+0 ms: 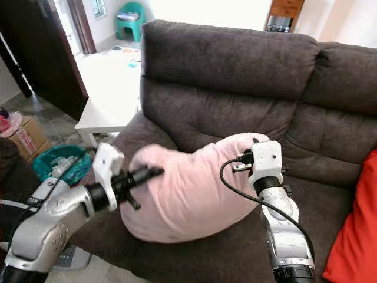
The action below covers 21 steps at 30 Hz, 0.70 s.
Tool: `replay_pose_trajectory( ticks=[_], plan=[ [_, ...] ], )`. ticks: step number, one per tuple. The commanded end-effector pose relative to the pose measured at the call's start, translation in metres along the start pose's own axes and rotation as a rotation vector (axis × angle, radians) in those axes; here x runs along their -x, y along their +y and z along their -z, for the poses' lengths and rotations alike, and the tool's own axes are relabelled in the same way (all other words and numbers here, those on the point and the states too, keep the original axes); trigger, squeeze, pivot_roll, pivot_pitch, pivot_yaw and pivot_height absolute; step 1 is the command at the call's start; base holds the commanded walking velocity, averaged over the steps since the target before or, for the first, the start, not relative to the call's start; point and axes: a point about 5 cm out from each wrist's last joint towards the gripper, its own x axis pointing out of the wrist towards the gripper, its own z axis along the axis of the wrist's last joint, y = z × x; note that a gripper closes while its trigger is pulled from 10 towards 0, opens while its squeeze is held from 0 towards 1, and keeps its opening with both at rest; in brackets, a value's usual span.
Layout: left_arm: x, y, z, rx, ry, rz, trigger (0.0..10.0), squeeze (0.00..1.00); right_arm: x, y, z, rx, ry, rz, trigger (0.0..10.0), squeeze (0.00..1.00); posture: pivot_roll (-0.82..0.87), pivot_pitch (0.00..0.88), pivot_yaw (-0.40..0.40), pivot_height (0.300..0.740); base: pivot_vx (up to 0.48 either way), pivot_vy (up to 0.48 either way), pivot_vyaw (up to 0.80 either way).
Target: Move the pillow to the sofa from floor
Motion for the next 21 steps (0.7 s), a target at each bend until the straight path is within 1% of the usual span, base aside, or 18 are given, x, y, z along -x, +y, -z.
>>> replay_pose_trajectory(
  ticks=[1, 4, 5, 8, 9, 13, 16, 17, 18, 21],
  plan=[
    [-0.007, -0.01, -0.01, -0.022, -0.044, 0.057, 10.0, 0.0, -0.004, 0.016, -0.012, 0.007, -0.053, -0.085, 10.0, 0.0, 0.09, 0.027, -0.036, 0.74, 0.0, 0.0, 0.0],
    [-0.008, -0.01, -0.005, -0.012, -0.027, 0.055, 10.0, 0.0, -0.004, 0.017, -0.01, 0.005, -0.044, -0.095, 10.0, 0.0, 0.09, 0.026, -0.035, 0.74, 0.0, 0.0, 0.0],
    [-0.008, -0.01, -0.004, -0.013, -0.022, 0.052, 10.0, 0.0, -0.004, 0.018, -0.01, 0.004, -0.044, -0.1, 10.0, 0.38, 0.09, 0.026, -0.035, 0.74, 0.0, 0.0, 0.0],
    [-0.007, -0.008, -0.001, -0.012, -0.013, 0.038, 10.0, 0.0, -0.004, 0.019, -0.01, 0.006, -0.044, -0.111, 10.0, 0.39, 0.09, 0.026, -0.035, 0.74, 0.0, 0.0, 0.0],
    [-0.006, -0.004, 0.001, -0.01, -0.009, 0.02, 10.0, 0.0, -0.004, 0.02, -0.01, 0.008, -0.046, -0.117, 10.0, 0.42, 0.09, 0.028, -0.035, 0.74, 0.0, 0.0, 0.0],
    [0.001, 0.005, 0.006, -0.004, 0.012, -0.018, 10.0, 0.0, -0.004, 0.024, -0.014, -0.001, -0.069, -0.144, 10.0, 0.41, 0.09, 0.029, -0.037, 0.74, 0.0, 0.0, 0.0],
    [0.006, 0.011, 0.011, -0.007, 0.033, -0.047, 10.0, 0.0, -0.004, 0.026, -0.016, -0.001, -0.084, -0.156, 10.0, 0.37, 0.09, 0.029, -0.038, 0.74, 0.0, 0.0, 0.0],
    [0.006, 0.011, 0.011, -0.007, 0.033, -0.047, 10.0, 0.0, -0.004, 0.026, -0.016, -0.001, -0.084, -0.156, 10.0, 0.37, 0.09, 0.029, -0.038, 0.74, 0.0, 0.0, 0.0],
    [0.009, 0.015, 0.014, -0.022, 0.055, -0.07, 10.0, 0.0, -0.004, 0.028, -0.019, -0.006, -0.098, -0.171, 10.0, 0.32, 0.09, 0.028, -0.04, 0.74, 0.0, 0.0, 0.0],
    [0.014, 0.024, 0.024, -0.052, 0.103, -0.122, 10.0, 0.0, -0.003, 0.032, -0.023, -0.003, -0.125, -0.216, 10.0, 0.34, 0.09, 0.028, -0.041, 0.74, 0.0, 0.0, 0.0]
  ],
)
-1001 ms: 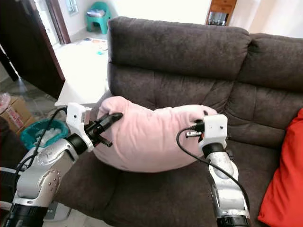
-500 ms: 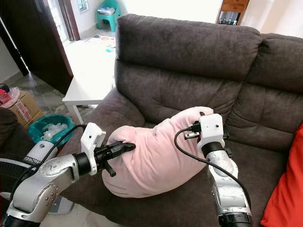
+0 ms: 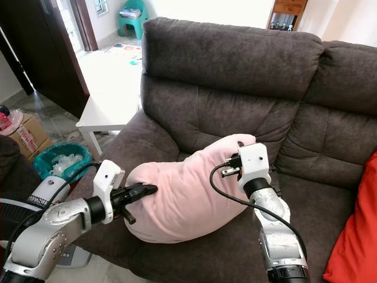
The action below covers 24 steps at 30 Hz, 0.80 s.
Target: Move the pillow to the sofa from floor
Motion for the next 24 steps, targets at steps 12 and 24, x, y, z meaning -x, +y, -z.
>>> replay_pose_trajectory(
  ticks=[12, 24],
  plan=[
    [0.001, 0.021, 0.016, -0.068, 0.03, -0.124, 10.0, 0.0, -0.002, 0.008, -0.025, 0.036, -0.155, -0.051, 10.0, 1.0, 0.09, 0.028, -0.046, 0.74, 0.0, 0.0, 0.0],
    [-0.004, 0.02, 0.02, -0.077, 0.023, -0.134, 10.0, 0.0, -0.002, -0.022, -0.033, 0.024, -0.21, 0.176, 10.0, 0.7, 0.08, 0.019, -0.043, 0.74, 0.0, 0.0, 0.0]
  ],
)
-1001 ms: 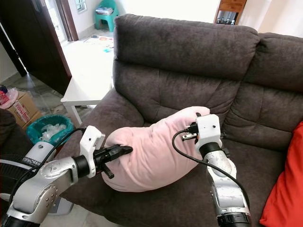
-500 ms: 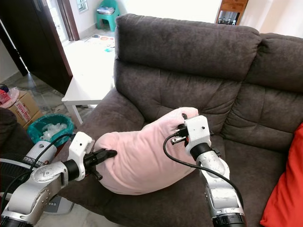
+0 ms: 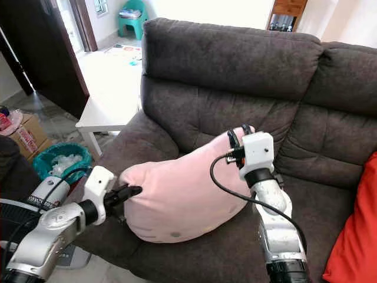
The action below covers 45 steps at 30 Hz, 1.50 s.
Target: Move the pillow to the sofa from floor
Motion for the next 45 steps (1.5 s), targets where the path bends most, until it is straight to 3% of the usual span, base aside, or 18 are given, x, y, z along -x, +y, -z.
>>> replay_pose_trajectory(
  ticks=[1, 2, 3, 6, 12, 14, 16, 19, 20, 21, 25, 26, 29, 32, 35, 39, 43, 45],
  plan=[
    [0.001, 0.002, 0.004, -0.015, 0.025, -0.01, 10.0, 0.0, 0.0, -0.006, -0.002, 0.006, -0.013, 0.035, 10.0, 0.7, 0.08, 0.019, -0.043, 0.74, 0.0, 0.0, 0.0],
    [0.0, 0.002, 0.004, -0.014, 0.018, -0.005, 10.0, 0.0, 0.0, -0.008, -0.002, 0.015, -0.015, 0.059, 10.0, 0.7, 0.08, 0.019, -0.043, 0.74, 0.0, 0.0, 0.0],
    [0.0, 0.002, 0.005, -0.015, 0.018, -0.005, 10.0, 0.0, 0.0, -0.008, -0.002, 0.022, -0.015, 0.065, 10.0, 0.0, 0.08, 0.019, -0.042, 0.74, 0.0, 0.0, 0.0],
    [0.001, 0.003, 0.007, -0.019, 0.024, -0.019, 10.0, 0.0, 0.001, -0.009, 0.001, 0.032, -0.003, 0.074, 10.0, 0.0, 0.08, 0.017, -0.042, 0.74, 0.0, 0.0, 0.0],
    [0.003, 0.027, 0.011, -0.059, 0.032, -0.24, 10.0, 0.0, 0.013, -0.016, 0.03, 0.058, 0.114, 0.136, 10.0, 0.0, 0.08, 0.018, -0.042, 0.74, 0.0, 0.0, 0.0],
    [0.006, 0.036, 0.013, -0.037, 0.017, -0.368, 10.0, 0.0, 0.026, -0.022, 0.054, 0.066, 0.211, 0.18, 10.0, 0.0, 0.08, 0.02, -0.041, 0.74, 0.0, 0.0, 0.0],
    [0.007, 0.037, 0.014, -0.032, 0.015, -0.394, 10.0, 0.0, 0.031, -0.023, 0.06, 0.068, 0.238, 0.19, 10.0, 0.0, 0.08, 0.02, -0.041, 0.74, 0.0, 0.0, 0.0],
    [0.015, 0.044, 0.025, -0.005, 0.017, -0.545, 10.0, 0.0, 0.06, -0.022, 0.098, 0.101, 0.398, 0.197, 10.0, 0.0, 0.08, 0.025, -0.043, 0.74, 0.0, 0.0, 0.0],
    [0.015, 0.044, 0.025, -0.005, 0.017, -0.545, 10.0, 0.0, 0.06, -0.022, 0.098, 0.101, 0.398, 0.197, 10.0, 0.0, 0.08, 0.025, -0.043, 0.74, 0.0, 0.0, 0.0],
    [0.02, 0.051, 0.025, 0.024, -0.022, -0.647, 10.0, 0.0, 0.073, -0.019, 0.112, 0.107, 0.463, 0.193, 10.0, 0.0, 0.08, 0.025, -0.044, 0.74, 0.0, 0.0, 0.0],
    [0.025, 0.058, 0.025, 0.074, -0.062, -0.779, 10.0, 0.0, 0.087, -0.015, 0.127, 0.123, 0.533, 0.186, 10.0, 0.0, 0.08, 0.028, -0.044, 0.74, 0.0, 0.0, 0.0],
    [0.027, 0.06, 0.028, 0.15, -0.077, -0.848, 10.0, 0.0, 0.096, -0.012, 0.135, 0.118, 0.568, 0.191, 10.0, 0.0, 0.08, 0.028, -0.044, 0.74, 0.0, 0.0, 0.0],
    [0.023, 0.056, 0.031, 0.133, -0.063, -0.836, 10.0, 0.0, 0.111, -0.007, 0.149, 0.118, 0.639, 0.2, 10.0, 0.0, 0.08, 0.027, -0.044, 0.74, 0.0, 0.0, 0.0],
    [0.02, 0.053, 0.028, 0.095, -0.073, -0.841, 10.0, 0.0, 0.118, -0.004, 0.156, 0.12, 0.677, 0.198, 10.0, 0.0, 0.08, 0.028, -0.043, 0.74, 0.0, 0.0, 0.0],
    [0.022, 0.054, 0.026, 0.084, -0.097, -0.915, 10.0, 0.0, 0.123, 0.0, 0.161, 0.12, 0.708, 0.189, 10.0, 0.0, 0.08, 0.028, -0.042, 0.74, 0.0, 0.0, 0.0],
    [0.037, 0.06, 0.02, 0.117, -0.18, -1.088, 10.0, 0.0, 0.132, 0.006, 0.169, 0.115, 0.749, 0.186, 10.0, 0.0, 0.08, 0.027, -0.043, 0.74, 0.0, 0.0, 0.0],
    [0.056, 0.065, 0.01, 0.056, -0.275, -1.236, 10.0, 0.0, 0.14, 0.009, 0.176, 0.12, 0.801, 0.187, 10.0, 0.0, 0.08, 0.028, -0.043, 0.74, 0.0, 0.0, 0.0],
    [0.058, 0.065, 0.009, 0.045, -0.28, -1.259, 10.0, 0.0, 0.145, 0.01, 0.179, 0.117, 0.83, 0.197, 10.0, 0.0, 0.08, 0.029, -0.042, 0.74, 0.0, 0.0, 0.0]
  ],
)
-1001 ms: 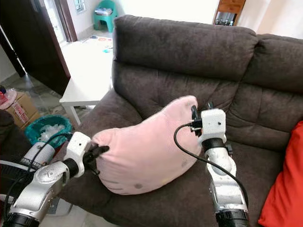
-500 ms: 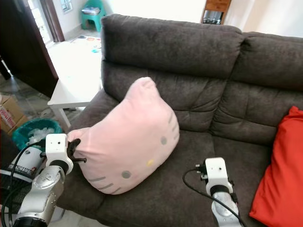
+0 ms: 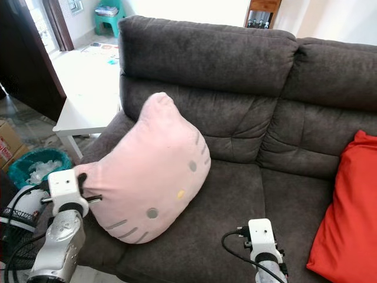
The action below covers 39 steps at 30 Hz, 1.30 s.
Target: Move the pillow to the sofa from floor
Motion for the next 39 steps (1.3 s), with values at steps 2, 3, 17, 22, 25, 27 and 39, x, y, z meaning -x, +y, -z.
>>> replay_pose_trajectory(
  ticks=[2, 3, 17, 22, 25, 27, 39],
  plan=[
    [-0.005, 0.015, -0.018, 0.009, -0.095, -0.072, 10.0, 0.0, 0.002, 0.002, 0.01, 0.002, 0.052, 0.009, 10.0, 0.0, 0.09, 0.029, -0.042, 0.74, 0.0, 0.0, 0.0],
    [-0.004, 0.004, -0.012, 0.041, -0.053, 0.014, 10.0, 0.0, 0.003, 0.003, 0.013, 0.002, 0.068, 0.01, 10.0, 0.0, 0.09, 0.029, -0.042, 0.74, 0.0, 0.0, 0.0],
    [0.029, -0.067, 0.011, 0.024, 0.102, 0.776, 10.0, 0.0, 0.017, 0.008, 0.051, 0.026, 0.252, -0.046, 10.0, 0.0, 0.08, 0.032, -0.041, 0.74, 0.0, 0.0, 0.0],
    [0.028, -0.061, 0.009, 0.001, 0.089, 0.843, 10.0, 0.0, 0.025, 0.007, 0.065, -0.011, 0.334, -0.047, 10.0, 0.0, 0.09, 0.032, -0.042, 0.74, 0.0, 0.0, 0.0],
    [0.028, -0.06, 0.005, -0.016, 0.054, 0.863, 10.0, 0.0, 0.03, 0.006, 0.074, -0.06, 0.391, -0.033, 10.0, 0.0, 0.08, 0.03, -0.043, 0.74, 0.0, 0.0, 0.0],
    [0.03, -0.063, 0.001, -0.03, 0.027, 0.88, 10.0, 0.0, 0.037, 0.007, 0.084, -0.112, 0.451, -0.023, 10.0, 0.0, 0.09, 0.029, -0.045, 0.74, 0.0, 0.0, 0.0],
    [0.031, -0.068, -0.012, -0.003, -0.03, 0.886, 10.0, 0.84, 0.052, 0.016, 0.102, -0.165, 0.556, -0.055, 10.0, 0.0, 0.09, 0.014, -0.037, 0.74, 0.0, 0.0, 0.0]
  ],
)
